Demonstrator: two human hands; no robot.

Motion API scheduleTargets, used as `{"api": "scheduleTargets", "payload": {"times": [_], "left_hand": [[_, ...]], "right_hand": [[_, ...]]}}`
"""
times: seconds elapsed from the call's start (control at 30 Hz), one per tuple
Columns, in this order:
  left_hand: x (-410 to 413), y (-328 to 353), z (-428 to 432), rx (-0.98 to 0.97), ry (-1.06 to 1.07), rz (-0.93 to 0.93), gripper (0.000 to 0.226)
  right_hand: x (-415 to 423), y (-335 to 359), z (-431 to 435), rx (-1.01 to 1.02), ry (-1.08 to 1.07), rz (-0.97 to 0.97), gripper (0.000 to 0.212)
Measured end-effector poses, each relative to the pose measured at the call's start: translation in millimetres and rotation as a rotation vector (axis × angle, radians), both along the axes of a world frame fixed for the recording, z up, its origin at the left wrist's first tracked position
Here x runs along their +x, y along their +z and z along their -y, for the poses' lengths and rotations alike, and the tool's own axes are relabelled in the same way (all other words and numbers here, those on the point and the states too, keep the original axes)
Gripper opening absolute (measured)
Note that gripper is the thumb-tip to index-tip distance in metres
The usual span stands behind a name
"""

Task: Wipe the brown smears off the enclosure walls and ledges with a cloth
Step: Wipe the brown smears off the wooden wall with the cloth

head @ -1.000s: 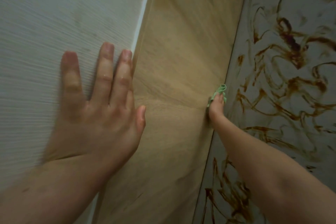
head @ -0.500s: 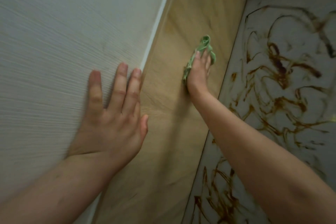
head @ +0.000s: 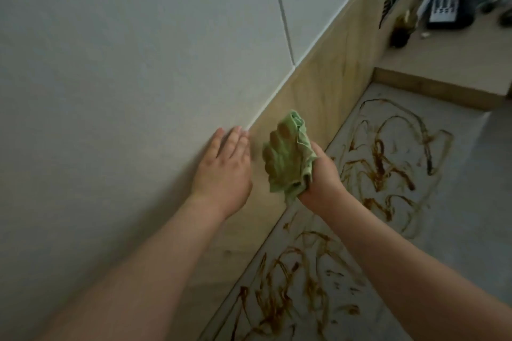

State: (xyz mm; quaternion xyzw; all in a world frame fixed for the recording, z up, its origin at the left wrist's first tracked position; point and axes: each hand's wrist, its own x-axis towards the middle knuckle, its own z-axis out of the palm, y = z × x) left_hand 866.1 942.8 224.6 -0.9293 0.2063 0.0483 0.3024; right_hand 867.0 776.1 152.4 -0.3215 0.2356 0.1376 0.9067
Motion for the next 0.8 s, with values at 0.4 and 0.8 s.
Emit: {"api": "scheduleTargets", "payload": {"times": [0.4, 0.8], "left_hand": [[-162.9, 40.0, -27.8, -1.624, 1.060, -0.148, 0.034], [-228.4, 66.2, -82.8, -2.243, 1.283, -0.059, 0.029]], "right_hand": [[-125.0, 62.4, -59.8, -0.225, 0.547, 0.043, 0.037], [-162.0, 137.4, -76.4, -0.480, 0.810, 0.061, 0.045]]}}
